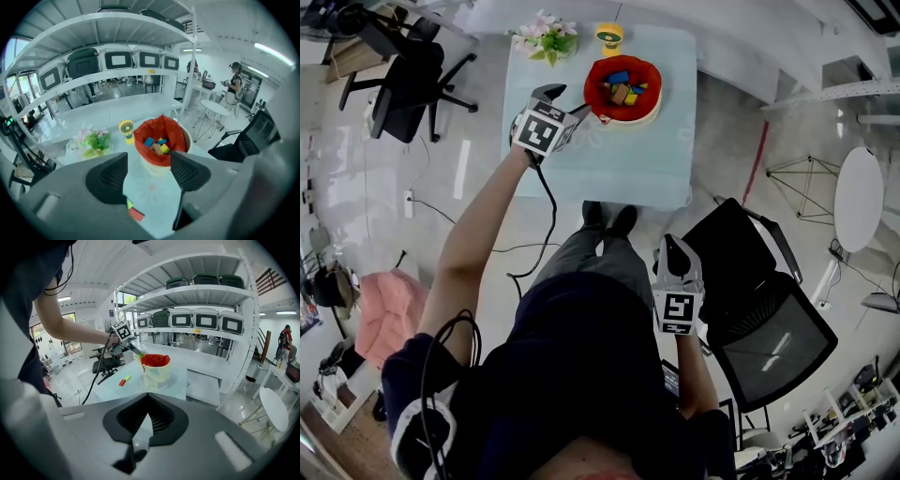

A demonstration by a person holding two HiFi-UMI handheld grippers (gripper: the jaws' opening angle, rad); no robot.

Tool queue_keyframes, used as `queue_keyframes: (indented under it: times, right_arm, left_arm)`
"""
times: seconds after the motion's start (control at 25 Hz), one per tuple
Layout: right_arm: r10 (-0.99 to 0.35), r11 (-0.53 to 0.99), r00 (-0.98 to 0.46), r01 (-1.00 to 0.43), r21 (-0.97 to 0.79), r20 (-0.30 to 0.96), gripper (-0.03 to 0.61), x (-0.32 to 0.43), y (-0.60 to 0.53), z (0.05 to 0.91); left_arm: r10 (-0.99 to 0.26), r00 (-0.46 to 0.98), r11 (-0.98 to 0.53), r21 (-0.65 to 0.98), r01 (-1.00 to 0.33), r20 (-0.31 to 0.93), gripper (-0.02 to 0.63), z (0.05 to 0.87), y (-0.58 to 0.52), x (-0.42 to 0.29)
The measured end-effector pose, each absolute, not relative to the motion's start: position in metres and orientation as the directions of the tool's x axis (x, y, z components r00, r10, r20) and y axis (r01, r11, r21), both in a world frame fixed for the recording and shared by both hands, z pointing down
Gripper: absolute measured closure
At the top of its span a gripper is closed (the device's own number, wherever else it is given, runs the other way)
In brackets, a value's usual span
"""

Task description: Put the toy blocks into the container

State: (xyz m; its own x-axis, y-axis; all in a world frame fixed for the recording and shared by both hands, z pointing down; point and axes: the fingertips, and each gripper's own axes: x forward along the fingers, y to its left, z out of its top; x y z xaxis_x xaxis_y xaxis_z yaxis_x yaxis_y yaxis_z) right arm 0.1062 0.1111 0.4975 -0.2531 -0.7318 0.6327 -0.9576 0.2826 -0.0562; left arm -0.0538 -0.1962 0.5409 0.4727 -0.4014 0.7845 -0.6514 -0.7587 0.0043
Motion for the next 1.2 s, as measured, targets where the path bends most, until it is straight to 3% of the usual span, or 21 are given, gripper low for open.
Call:
queue_keyframes:
  times: [0.48, 1.2]
  right_arm:
    - [-0.705, 0.332, -0.286, -0.942, -0.054, 0.649, 0.578, 0.093, 0.106, 0.502]
    - [-0.652, 0.334, -0.270, -0.941, -0.051, 0.709, 0.578, 0.088, 0.114, 0.518]
  left_arm:
    - [-0.414, 0.332, -0.627, -0.001, -0.779, 0.847, 0.304, 0.611, -0.160, -0.149]
    - [-0.351, 0.186, -0.506, -0.019, -0.862, 0.918, 0.322, 0.717, -0.189, -0.182]
